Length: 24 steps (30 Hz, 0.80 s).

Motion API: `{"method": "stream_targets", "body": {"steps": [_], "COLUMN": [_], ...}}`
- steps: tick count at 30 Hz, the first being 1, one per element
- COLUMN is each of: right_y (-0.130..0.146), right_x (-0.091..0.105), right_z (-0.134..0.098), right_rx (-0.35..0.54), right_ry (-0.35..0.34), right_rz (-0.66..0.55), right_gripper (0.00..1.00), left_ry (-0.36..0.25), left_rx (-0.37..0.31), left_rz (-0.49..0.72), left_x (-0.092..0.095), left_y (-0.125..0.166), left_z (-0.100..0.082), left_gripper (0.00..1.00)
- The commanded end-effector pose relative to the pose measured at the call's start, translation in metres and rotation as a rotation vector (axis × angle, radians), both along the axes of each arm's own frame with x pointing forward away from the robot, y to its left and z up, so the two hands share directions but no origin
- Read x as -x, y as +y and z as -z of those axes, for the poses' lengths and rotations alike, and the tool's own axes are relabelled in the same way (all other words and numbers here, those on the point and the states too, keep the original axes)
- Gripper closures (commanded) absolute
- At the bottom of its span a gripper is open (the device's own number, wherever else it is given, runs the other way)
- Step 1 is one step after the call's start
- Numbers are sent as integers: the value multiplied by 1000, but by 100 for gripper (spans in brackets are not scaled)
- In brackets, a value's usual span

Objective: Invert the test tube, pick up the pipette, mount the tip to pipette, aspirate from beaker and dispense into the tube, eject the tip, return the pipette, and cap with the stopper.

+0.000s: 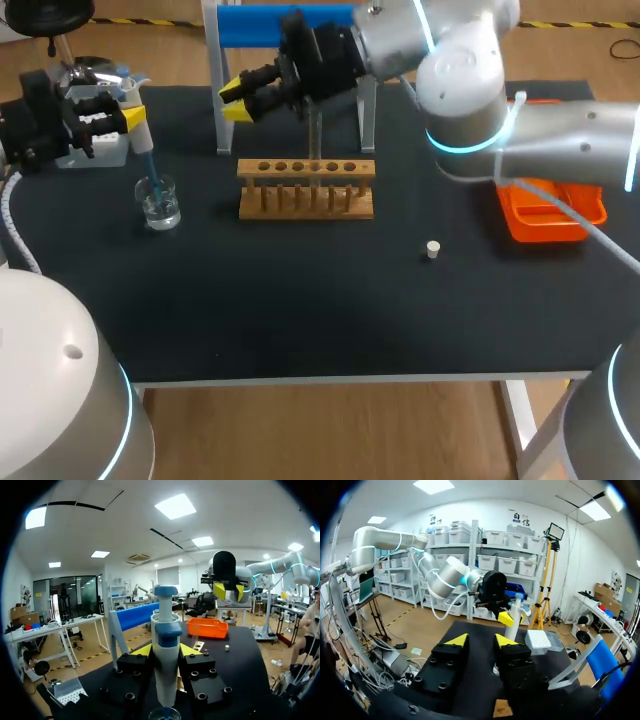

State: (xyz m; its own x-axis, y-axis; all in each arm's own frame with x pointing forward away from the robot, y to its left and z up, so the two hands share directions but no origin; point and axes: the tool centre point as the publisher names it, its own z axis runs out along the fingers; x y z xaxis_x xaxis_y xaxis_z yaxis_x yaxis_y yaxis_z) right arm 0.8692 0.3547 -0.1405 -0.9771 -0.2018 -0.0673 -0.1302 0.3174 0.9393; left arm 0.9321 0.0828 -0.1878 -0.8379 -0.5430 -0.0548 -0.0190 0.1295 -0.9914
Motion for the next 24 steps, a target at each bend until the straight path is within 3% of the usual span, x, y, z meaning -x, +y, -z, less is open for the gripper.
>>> {"method": "stream_targets", "body": {"steps": [1,6,14,24], "right_y": [13,25,46,70], "right_x": [-8,-11,-17,-20], "right_z": [-5,-15,-26,-39], "right_rx": [6,-44,-159,-216], "right_ry": [56,48,112,141], "right_rz": [-183,-226,-254,-262], "right_gripper": [100,100,100,100], "left_ry": [-2,-2,-2,-2], "left_rx": [1,1,1,1], "left_rz": [1,1,1,1], "left_x": [0,0,0,0], "left_y": [0,0,0,0], "left_z": [1,1,1,1], "left_gripper": [100,100,100,100]}}
